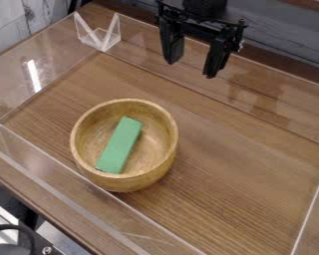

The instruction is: Remove the green block from inside the brown bowl and put it on the table

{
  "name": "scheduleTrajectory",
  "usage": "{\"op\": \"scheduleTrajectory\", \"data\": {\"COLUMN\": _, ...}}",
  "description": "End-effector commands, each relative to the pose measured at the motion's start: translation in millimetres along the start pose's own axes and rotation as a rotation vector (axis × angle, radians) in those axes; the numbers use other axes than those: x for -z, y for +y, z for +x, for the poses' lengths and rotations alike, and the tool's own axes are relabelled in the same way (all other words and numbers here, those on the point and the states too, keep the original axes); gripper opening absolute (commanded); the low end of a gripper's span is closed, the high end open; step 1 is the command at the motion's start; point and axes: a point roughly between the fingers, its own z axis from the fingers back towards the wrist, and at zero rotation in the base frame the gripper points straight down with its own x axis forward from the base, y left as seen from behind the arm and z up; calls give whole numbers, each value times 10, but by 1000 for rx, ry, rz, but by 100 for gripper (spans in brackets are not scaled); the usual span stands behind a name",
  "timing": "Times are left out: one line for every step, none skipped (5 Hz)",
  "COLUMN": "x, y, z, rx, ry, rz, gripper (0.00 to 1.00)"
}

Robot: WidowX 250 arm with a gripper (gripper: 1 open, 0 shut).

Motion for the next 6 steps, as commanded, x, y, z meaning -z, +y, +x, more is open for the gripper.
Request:
{"op": "scheduleTrajectory", "data": {"x": 64, "y": -7, "z": -66, "rx": -4, "ry": 15, "rz": 1, "gripper": 100}}
{"op": "scheduleTrajectory", "data": {"x": 97, "y": 9, "z": -305, "rx": -21, "ry": -15, "rz": 8, "gripper": 100}}
{"op": "scheduleTrajectory", "data": {"x": 101, "y": 63, "z": -452, "rx": -35, "ry": -32, "rz": 12, "gripper": 100}}
{"op": "scheduleTrajectory", "data": {"x": 126, "y": 85, "z": -528, "rx": -45, "ry": -38, "rz": 17, "gripper": 100}}
{"op": "scheduleTrajectory", "data": {"x": 159, "y": 95, "z": -575, "rx": -52, "ry": -37, "rz": 20, "gripper": 100}}
{"op": "scheduleTrajectory", "data": {"x": 197, "y": 103, "z": -619, "rx": -59, "ry": -37, "rz": 23, "gripper": 100}}
